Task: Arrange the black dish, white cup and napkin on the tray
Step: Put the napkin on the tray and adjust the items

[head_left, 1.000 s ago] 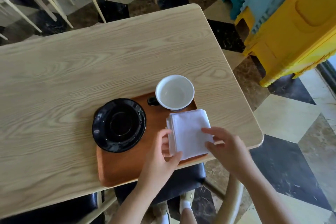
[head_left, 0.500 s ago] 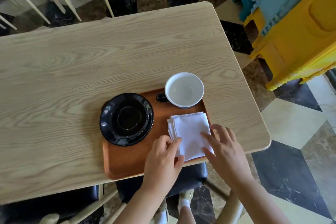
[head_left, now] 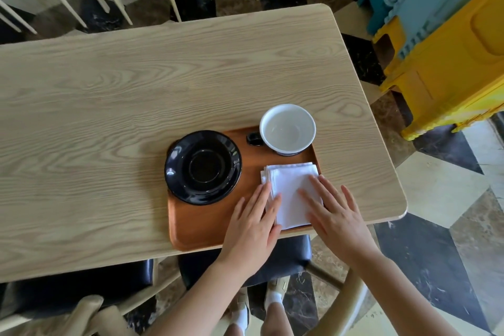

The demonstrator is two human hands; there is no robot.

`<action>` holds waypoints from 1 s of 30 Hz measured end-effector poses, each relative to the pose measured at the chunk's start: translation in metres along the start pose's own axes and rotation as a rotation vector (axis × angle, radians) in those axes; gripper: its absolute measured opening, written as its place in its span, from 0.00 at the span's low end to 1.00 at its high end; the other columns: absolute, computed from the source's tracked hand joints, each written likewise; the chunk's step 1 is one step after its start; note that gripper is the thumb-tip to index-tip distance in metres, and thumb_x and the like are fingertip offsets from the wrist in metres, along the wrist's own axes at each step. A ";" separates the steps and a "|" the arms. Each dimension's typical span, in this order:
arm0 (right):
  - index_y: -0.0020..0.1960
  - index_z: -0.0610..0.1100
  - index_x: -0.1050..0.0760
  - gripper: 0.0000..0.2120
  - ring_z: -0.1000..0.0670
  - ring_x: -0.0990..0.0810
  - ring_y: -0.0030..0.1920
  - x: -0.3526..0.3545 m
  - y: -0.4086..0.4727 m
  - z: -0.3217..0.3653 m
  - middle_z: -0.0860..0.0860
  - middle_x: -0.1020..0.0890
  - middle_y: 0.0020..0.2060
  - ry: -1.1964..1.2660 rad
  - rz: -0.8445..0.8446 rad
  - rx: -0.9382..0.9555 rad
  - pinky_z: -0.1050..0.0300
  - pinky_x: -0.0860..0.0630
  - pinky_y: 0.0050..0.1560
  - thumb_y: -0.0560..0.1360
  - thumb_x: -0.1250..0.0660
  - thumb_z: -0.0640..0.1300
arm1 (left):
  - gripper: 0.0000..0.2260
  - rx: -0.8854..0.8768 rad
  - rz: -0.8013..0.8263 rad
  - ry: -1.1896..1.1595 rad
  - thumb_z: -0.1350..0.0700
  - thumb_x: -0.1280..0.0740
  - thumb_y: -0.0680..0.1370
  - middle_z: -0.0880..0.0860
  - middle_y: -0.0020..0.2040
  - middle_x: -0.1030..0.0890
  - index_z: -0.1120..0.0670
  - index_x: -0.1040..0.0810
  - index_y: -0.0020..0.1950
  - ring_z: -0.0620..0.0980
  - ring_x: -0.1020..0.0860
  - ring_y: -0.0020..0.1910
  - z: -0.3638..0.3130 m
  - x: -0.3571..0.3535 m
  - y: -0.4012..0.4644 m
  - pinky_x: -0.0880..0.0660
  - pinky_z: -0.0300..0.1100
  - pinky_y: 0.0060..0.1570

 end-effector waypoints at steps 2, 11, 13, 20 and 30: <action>0.63 0.43 0.26 0.20 0.38 0.30 0.66 0.002 -0.001 0.002 0.40 0.27 0.66 0.015 -0.024 0.000 0.34 0.32 0.60 0.75 0.44 0.46 | 0.25 -0.003 0.018 -0.013 0.49 0.39 0.78 0.57 0.76 0.42 0.52 0.39 0.73 0.52 0.44 0.74 0.000 0.002 0.000 0.38 0.53 0.68; 0.61 0.42 0.25 0.17 0.39 0.28 0.65 0.011 0.020 0.056 0.40 0.24 0.63 0.131 -0.160 0.047 0.35 0.30 0.61 0.75 0.40 0.46 | 0.25 0.008 -0.064 0.035 0.44 0.47 0.78 0.56 0.76 0.41 0.51 0.41 0.74 0.52 0.44 0.75 0.027 0.039 -0.021 0.43 0.53 0.69; 0.62 0.43 0.26 0.19 0.40 0.28 0.65 0.009 0.034 0.078 0.41 0.25 0.65 0.136 -0.158 0.087 0.35 0.30 0.61 0.72 0.32 0.42 | 0.24 0.061 -0.072 0.050 0.44 0.47 0.78 0.57 0.76 0.41 0.52 0.38 0.72 0.52 0.44 0.75 0.047 0.046 -0.032 0.43 0.53 0.69; 0.59 0.43 0.23 0.18 0.41 0.26 0.63 -0.005 0.062 0.119 0.41 0.21 0.60 0.111 -0.133 0.192 0.33 0.31 0.62 0.69 0.28 0.40 | 0.22 0.221 -0.015 0.141 0.47 0.40 0.77 0.61 0.69 0.29 0.55 0.29 0.68 0.59 0.32 0.69 0.101 0.057 -0.062 0.33 0.60 0.64; 0.58 0.40 0.23 0.16 0.42 0.26 0.64 -0.007 0.058 0.121 0.40 0.21 0.59 0.160 -0.141 0.196 0.38 0.32 0.65 0.71 0.31 0.37 | 0.22 0.223 -0.035 0.081 0.47 0.41 0.78 0.60 0.70 0.30 0.54 0.32 0.70 0.57 0.34 0.70 0.107 0.055 -0.072 0.27 0.54 0.61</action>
Point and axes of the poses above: each hand's wrist, its own y-axis towards the middle knuckle, its own x-axis out of the back of the hand, z = x × y, the point moved 6 cm from there along y, towards the middle knuckle
